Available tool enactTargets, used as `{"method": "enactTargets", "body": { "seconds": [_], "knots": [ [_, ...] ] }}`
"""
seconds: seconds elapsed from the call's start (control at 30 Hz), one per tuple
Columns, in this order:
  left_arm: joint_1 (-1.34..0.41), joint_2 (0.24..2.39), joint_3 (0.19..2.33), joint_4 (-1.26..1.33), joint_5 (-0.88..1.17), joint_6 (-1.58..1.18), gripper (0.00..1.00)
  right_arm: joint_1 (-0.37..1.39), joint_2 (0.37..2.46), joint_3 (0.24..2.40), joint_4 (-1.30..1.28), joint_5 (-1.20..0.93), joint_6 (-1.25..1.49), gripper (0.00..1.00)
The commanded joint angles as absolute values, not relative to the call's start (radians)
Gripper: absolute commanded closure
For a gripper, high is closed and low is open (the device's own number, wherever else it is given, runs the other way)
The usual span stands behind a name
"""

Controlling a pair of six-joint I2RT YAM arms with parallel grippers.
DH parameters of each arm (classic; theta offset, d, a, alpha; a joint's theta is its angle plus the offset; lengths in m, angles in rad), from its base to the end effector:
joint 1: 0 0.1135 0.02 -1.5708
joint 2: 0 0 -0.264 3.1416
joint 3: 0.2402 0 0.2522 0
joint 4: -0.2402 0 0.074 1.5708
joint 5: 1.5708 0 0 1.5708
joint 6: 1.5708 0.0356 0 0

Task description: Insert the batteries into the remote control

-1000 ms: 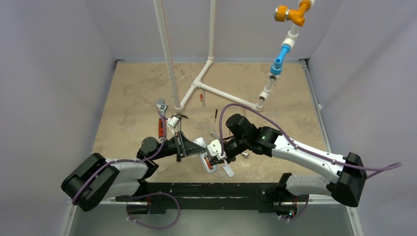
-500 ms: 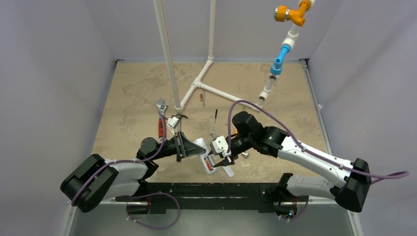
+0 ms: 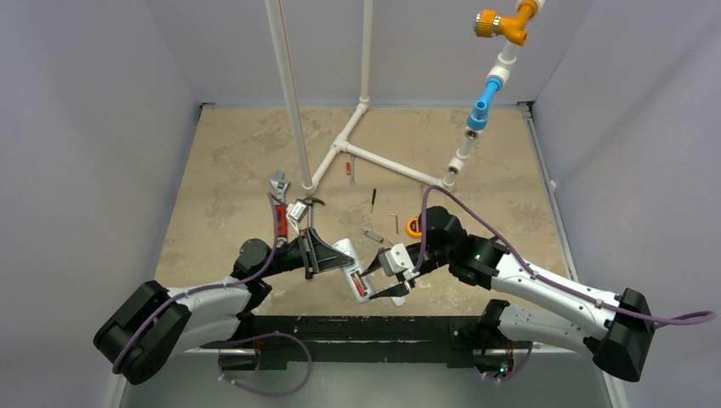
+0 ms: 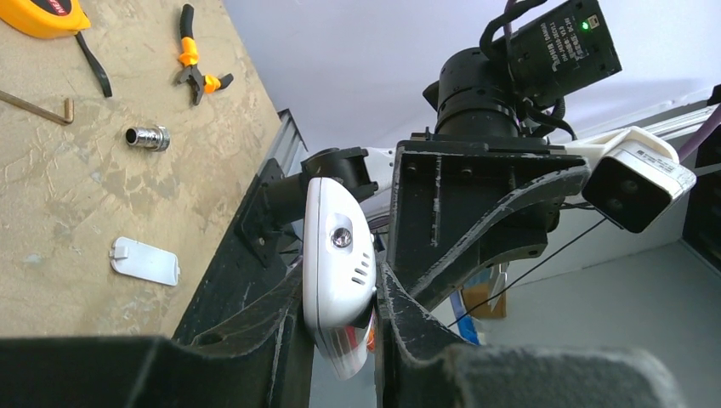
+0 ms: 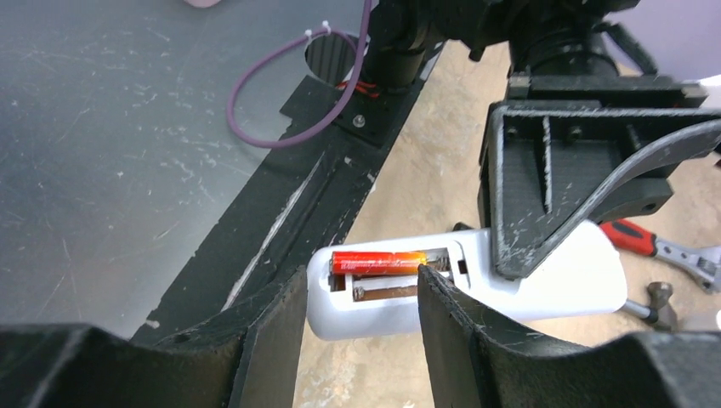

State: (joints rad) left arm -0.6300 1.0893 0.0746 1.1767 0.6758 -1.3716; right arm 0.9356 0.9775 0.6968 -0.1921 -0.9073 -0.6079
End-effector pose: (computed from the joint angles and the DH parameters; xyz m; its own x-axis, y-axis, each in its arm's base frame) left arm 0.1311 -0.1231 0.1875 -0.9137 -0.2803 -0.2942 0.3174 -0.0404 -0.9474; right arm 0.1019 0.1855 0.2785 0.2990 -0.1871 -0.9357 -0.9029 -0.3728 -0.2140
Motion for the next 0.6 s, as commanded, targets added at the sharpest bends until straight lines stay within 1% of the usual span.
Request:
{"method": "enactTargets", "body": {
  "seconds": [0.0,0.2,0.57],
  "knots": [
    [-0.635,1.062,0.105,1.170,0.672,-1.352,1.00,0.933,0.946,0.668,-0.039,-0.946,-0.541,0.52],
    [-0.638,1.062,0.108,1.174,0.676,-1.356,1.00,0.934,0.958,0.634,0.063,-0.979,-0.504,0.52],
    [-0.643,1.064,0.109,1.177,0.671,-1.356,1.00,0.934,1.011,0.640,0.070,-1.012,-0.522,0.57]
  ]
}}
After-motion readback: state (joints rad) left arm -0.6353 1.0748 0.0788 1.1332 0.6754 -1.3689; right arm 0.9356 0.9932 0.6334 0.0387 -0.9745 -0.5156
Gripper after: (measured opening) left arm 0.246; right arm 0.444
